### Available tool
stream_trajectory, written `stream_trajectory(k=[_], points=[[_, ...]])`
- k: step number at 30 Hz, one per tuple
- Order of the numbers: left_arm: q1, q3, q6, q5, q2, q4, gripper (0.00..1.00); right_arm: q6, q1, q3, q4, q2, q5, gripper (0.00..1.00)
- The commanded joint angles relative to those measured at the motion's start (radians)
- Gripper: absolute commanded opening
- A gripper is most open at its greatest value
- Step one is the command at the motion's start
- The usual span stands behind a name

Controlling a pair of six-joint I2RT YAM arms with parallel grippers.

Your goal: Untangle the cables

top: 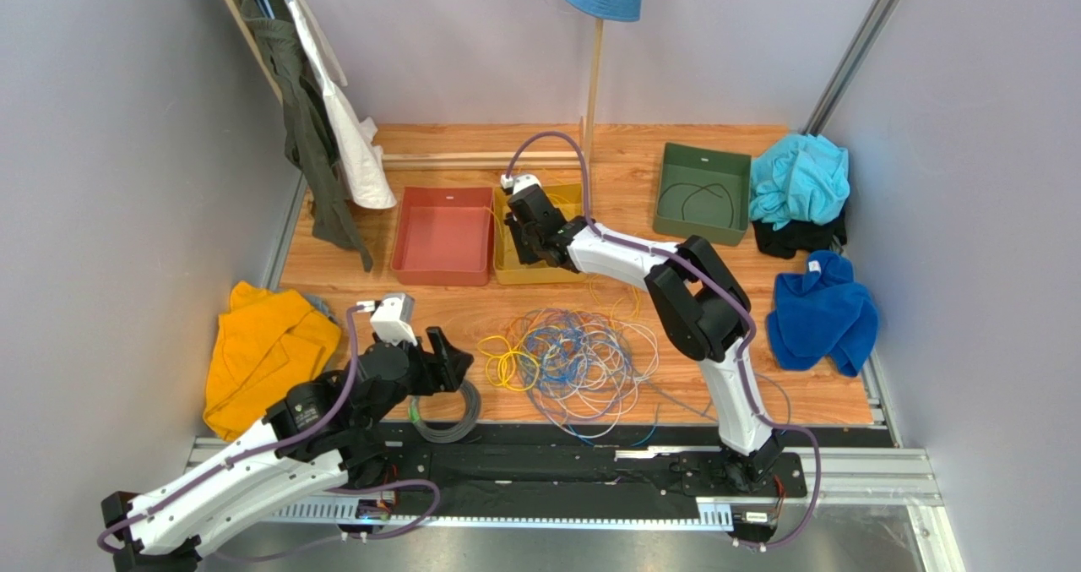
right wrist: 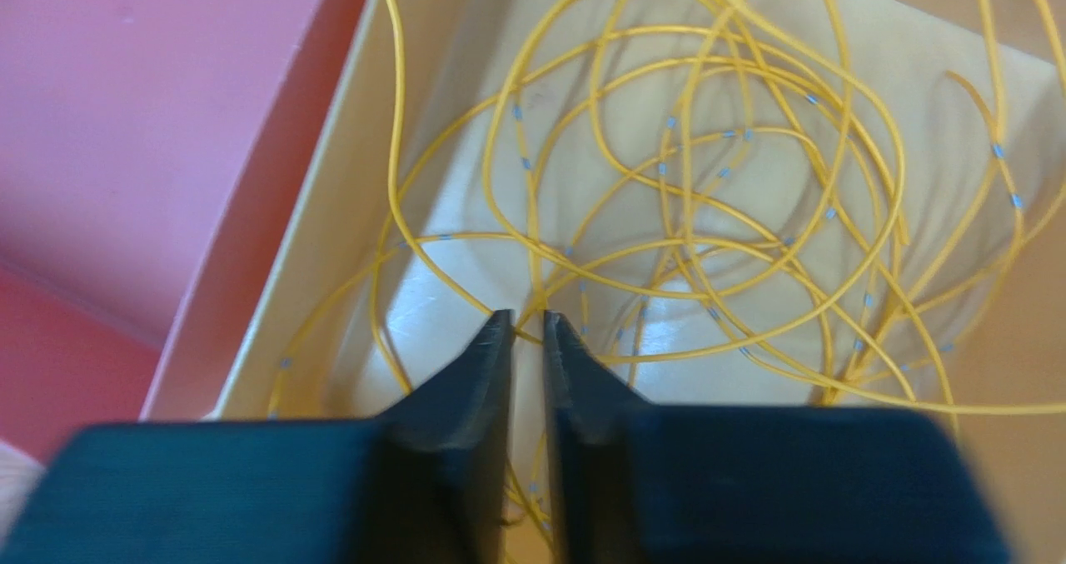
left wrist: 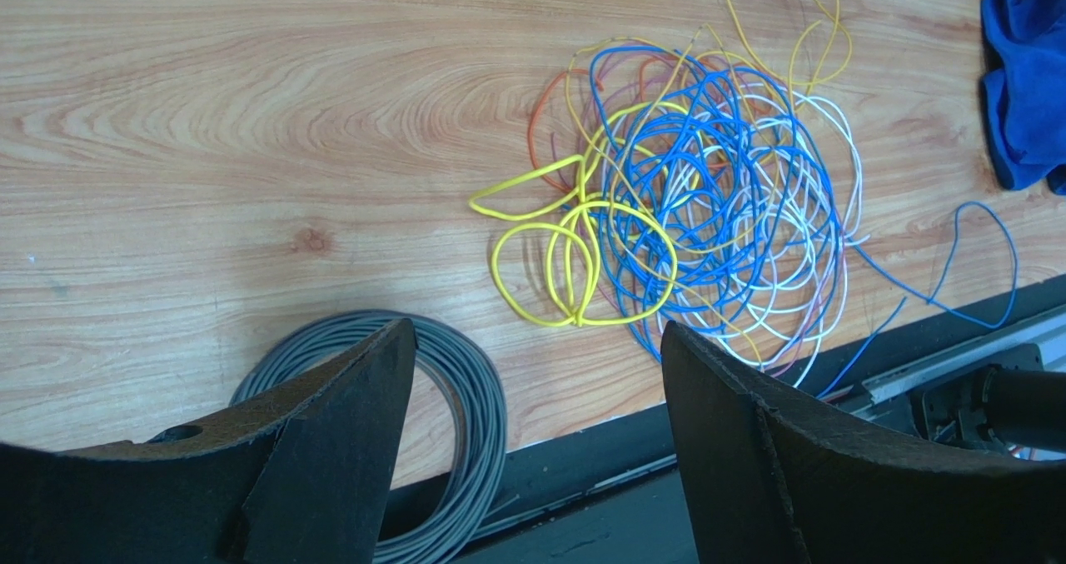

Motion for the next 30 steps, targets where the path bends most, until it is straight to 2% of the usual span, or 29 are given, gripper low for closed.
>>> stream_trajectory(k=[1, 3, 8, 10, 11, 14, 20, 25, 27, 30], points=[[0.002, -0.004, -0.011, 0.01, 0.013, 0.037, 0.81, -0.001, -0.016, 0.027, 0.01, -0.022, 0.083, 0.1], [0.002, -0.002, -0.013, 0.011, 0.015, 0.034, 0.81, 0.009, -0.022, -0.001, 0.033, -0.051, 0.12, 0.05], [0.002, -0.004, -0.017, 0.01, 0.012, 0.029, 0.81, 0.029, -0.05, 0.01, -0.011, -0.062, 0.146, 0.03], [0.002, -0.006, -0.019, 0.011, 0.012, 0.029, 0.81, 0.023, -0.05, -0.042, 0.019, -0.106, 0.129, 0.08], [0.003, -0.006, -0.019, 0.01, 0.01, 0.029, 0.81, 0.022, -0.05, -0.073, 0.085, -0.135, 0.105, 0.16], [0.002, -0.004, -0.017, 0.008, 0.01, 0.034, 0.81, 0.037, -0.048, -0.166, 0.179, -0.236, 0.016, 0.29], [0.002, 0.008, -0.014, 0.014, 0.012, 0.038, 0.81, 0.048, -0.036, -0.144, 0.144, -0.368, -0.009, 0.48], [0.002, 0.01, -0.019, 0.019, 0.013, 0.043, 0.81, 0.042, -0.036, -0.122, 0.098, -0.428, 0.016, 0.51], [0.002, 0.011, -0.019, 0.021, 0.015, 0.043, 0.81, 0.057, -0.042, -0.15, 0.107, -0.459, 0.084, 0.52], [0.002, 0.011, -0.022, 0.031, 0.016, 0.046, 0.8, 0.152, -0.1, -0.197, 0.135, -0.451, 0.114, 0.57]])
